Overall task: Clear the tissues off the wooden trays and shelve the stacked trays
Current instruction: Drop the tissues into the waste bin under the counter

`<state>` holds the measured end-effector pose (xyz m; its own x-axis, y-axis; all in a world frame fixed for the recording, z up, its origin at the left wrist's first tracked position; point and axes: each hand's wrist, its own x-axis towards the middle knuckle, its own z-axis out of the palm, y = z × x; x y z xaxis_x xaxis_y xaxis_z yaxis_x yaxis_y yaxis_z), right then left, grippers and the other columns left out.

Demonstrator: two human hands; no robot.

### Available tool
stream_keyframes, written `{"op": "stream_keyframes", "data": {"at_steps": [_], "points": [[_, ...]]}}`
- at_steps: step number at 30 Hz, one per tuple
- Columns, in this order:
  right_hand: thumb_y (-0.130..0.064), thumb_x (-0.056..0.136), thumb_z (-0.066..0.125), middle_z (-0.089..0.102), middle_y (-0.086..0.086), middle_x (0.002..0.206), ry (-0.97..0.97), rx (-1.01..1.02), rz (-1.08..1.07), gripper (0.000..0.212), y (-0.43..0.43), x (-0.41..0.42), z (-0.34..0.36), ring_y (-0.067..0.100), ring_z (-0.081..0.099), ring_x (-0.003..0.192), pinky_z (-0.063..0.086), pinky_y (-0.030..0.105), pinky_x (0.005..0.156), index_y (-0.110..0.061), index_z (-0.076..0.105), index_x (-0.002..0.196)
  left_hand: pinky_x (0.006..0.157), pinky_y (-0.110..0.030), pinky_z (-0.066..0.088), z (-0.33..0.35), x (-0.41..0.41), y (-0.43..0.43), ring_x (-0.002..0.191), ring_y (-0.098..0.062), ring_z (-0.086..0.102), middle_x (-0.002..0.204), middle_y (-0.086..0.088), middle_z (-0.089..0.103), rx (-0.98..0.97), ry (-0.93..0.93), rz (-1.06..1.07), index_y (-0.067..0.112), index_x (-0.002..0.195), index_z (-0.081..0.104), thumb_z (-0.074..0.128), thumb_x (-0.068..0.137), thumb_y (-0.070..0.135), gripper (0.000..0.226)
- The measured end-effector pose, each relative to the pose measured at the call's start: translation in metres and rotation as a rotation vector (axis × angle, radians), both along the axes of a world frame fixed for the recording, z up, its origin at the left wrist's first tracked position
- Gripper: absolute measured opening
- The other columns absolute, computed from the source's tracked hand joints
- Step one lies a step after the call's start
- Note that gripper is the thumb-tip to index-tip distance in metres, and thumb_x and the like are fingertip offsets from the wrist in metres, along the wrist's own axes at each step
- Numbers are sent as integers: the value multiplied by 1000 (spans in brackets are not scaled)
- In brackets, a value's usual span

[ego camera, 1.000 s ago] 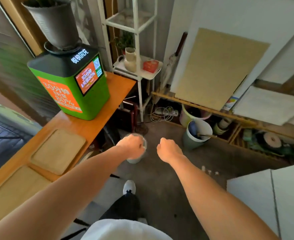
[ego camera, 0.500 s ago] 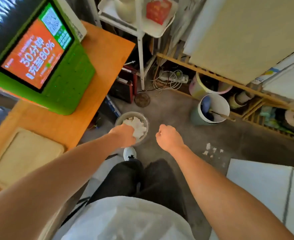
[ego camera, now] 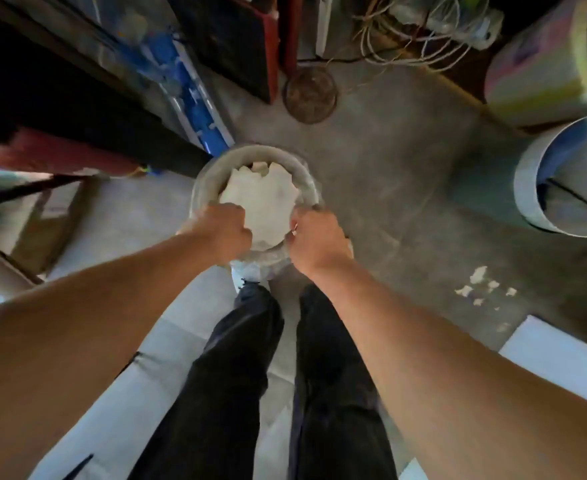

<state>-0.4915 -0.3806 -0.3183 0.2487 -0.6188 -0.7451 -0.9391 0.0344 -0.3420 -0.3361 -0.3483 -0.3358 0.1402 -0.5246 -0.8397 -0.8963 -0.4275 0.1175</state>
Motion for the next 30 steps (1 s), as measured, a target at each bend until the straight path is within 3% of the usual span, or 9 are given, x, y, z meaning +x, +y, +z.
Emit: {"op": "stream_keyframes", "data": {"at_steps": [2,5,10,12,14,18,22,27,30], "points": [[-11,91,61,57,16,117,-38,-14,9,23,-7,13,-44,35,60,103,52,39,80,-8,62,113,80,-41,55,-44,-2,-4,91,-32,62,100,-13,63,-16,10,104,12,97,63,57,88,24,15],[-15,90,66,57,14,120,-72,-22,21,26,-13,28,-98,32,59,108,54,43,89,-9,61,116,79,-40,55,-100,0,-5,87,-28,61,102,-10,64,-5,32,73,18,99,58,59,89,29,14],[-18,83,76,51,13,128,-95,30,56,49,-12,40,-146,32,54,116,52,47,94,-14,54,127,69,-35,43,-151,10,-4,90,-24,55,109,-6,57,-39,97,216,24,112,46,74,80,31,43],[-19,83,76,47,13,132,-88,58,46,55,-10,39,-150,32,53,117,52,46,96,-16,49,131,72,-34,41,-155,11,-4,95,-24,53,115,-6,55,-59,126,259,22,123,44,79,76,27,59],[-14,87,72,46,13,133,-93,68,48,51,-9,35,-145,32,53,118,51,46,98,-16,48,132,75,-34,42,-151,12,-5,100,-26,54,120,-8,55,-88,136,280,22,125,44,78,75,21,60],[-6,92,59,50,16,132,-75,64,104,40,-12,25,-115,36,56,117,51,46,98,-11,51,131,77,-38,51,-124,17,-6,97,-27,57,118,-9,55,-49,126,228,24,119,48,70,79,13,48],[-14,94,56,58,16,126,-51,19,145,31,-30,17,-58,35,60,111,54,41,90,-8,56,124,77,-33,50,-70,19,-11,98,-28,58,113,-10,56,-3,87,69,19,118,54,64,86,13,34],[-22,96,48,64,17,117,-15,-51,297,26,-64,15,52,37,62,105,46,36,76,-10,63,113,85,-38,53,37,25,-6,98,-29,62,109,-11,63,-49,-23,-27,12,114,57,58,89,23,27],[-25,97,48,64,16,112,-51,-164,392,19,-65,10,136,37,61,98,40,35,69,-12,61,102,85,-41,55,121,24,9,96,-28,63,110,-9,63,-102,-69,-5,17,120,57,51,92,31,31]]}}
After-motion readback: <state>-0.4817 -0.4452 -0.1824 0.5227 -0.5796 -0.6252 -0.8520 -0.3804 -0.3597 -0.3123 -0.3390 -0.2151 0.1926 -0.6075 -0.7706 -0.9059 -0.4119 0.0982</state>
